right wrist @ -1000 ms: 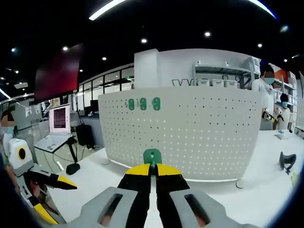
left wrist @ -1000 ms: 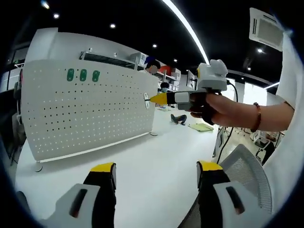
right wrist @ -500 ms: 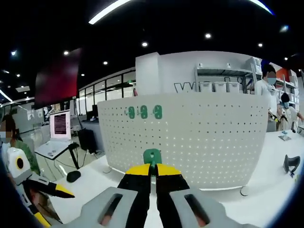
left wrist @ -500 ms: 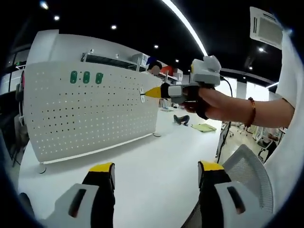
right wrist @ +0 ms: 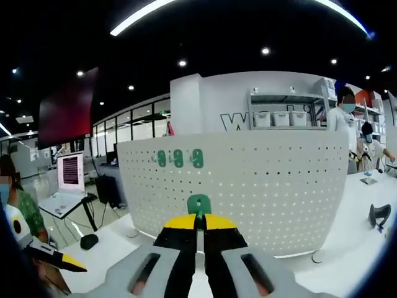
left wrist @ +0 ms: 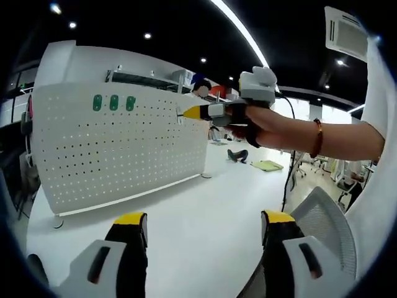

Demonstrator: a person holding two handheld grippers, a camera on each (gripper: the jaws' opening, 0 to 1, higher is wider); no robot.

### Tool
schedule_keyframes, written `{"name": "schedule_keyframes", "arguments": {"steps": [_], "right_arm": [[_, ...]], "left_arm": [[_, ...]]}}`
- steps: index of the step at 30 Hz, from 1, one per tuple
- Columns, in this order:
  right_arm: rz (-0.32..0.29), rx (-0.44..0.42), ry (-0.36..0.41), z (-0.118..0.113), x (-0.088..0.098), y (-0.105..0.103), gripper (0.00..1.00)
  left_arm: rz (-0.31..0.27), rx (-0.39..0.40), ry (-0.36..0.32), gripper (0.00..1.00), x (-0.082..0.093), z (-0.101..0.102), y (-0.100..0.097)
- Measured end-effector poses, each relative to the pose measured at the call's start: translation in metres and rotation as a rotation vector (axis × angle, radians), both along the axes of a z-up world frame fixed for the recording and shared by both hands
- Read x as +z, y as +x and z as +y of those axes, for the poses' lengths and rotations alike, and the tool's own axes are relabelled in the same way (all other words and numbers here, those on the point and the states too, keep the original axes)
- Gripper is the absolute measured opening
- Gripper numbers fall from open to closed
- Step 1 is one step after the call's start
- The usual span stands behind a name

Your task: Insert the hook assembly into the mounting plate slot until the hook locks in place.

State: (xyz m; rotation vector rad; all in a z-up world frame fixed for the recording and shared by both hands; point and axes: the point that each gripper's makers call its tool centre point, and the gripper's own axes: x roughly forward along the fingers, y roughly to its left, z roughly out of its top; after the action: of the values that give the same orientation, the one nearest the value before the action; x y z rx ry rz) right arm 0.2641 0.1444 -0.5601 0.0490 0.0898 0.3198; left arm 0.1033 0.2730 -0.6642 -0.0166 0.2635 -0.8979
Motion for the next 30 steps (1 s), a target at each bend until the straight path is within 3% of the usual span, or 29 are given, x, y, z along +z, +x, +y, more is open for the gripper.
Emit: {"name": "schedule_keyframes", "arguments": {"steps": [14, 30], "right_arm": [[-0.015, -0.042, 0.059, 0.003, 0.014, 0.022, 0.01], [-0.043, -0.08, 0.067, 0.003, 0.027, 0.041, 0.01]], "left_arm": [[0.021, -0.002, 0.016, 0.8, -0.009, 0.006, 0.003], [0.031, 0.011, 0.008, 0.79, -0.01, 0.014, 0.011]]}}
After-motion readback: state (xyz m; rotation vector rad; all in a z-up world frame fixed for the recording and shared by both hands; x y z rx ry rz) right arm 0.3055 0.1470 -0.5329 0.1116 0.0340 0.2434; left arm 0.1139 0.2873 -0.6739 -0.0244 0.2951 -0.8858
